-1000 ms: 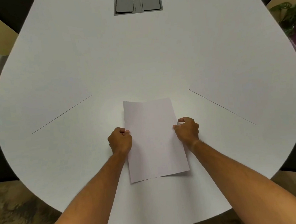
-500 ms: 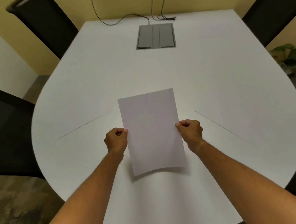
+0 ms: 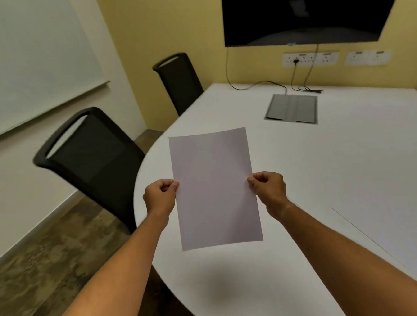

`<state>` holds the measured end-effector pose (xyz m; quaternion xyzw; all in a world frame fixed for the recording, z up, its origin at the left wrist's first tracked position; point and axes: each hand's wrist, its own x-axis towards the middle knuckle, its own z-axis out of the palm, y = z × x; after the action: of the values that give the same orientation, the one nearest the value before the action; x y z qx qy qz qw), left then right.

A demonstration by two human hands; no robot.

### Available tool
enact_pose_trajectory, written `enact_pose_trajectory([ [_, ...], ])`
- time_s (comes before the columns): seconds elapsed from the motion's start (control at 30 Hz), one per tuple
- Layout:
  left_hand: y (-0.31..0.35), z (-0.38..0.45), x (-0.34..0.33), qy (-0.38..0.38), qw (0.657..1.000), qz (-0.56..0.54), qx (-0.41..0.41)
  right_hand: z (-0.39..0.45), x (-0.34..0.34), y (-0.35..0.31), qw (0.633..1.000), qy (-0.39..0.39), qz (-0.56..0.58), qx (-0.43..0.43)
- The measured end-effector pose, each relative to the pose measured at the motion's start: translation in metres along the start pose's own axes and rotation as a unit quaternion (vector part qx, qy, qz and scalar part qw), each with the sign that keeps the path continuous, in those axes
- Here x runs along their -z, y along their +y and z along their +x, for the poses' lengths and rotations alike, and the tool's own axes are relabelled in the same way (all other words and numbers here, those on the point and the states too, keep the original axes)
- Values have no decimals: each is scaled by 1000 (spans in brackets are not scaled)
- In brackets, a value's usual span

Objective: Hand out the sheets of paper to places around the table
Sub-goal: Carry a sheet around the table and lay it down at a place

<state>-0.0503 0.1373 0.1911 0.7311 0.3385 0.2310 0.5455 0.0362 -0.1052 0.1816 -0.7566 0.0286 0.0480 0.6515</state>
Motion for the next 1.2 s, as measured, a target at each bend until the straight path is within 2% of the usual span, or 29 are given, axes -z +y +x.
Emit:
enact_pose_trajectory([
  [0.33, -18, -2, 154, 135, 990, -27, 5, -55, -128, -45, 990, -133, 5, 48],
  [0.6, -69, -5, 320, 215, 976, -23, 26, -152, -259, -60, 971, -229, 3, 65],
  [0.9, -116, -2, 491, 258, 965, -8, 47, -255, -396, -64, 954, -295, -1, 57],
  [1.2, -136, 57, 578, 282, 958, -2, 49, -277, -505, -87, 945, -320, 1, 66],
])
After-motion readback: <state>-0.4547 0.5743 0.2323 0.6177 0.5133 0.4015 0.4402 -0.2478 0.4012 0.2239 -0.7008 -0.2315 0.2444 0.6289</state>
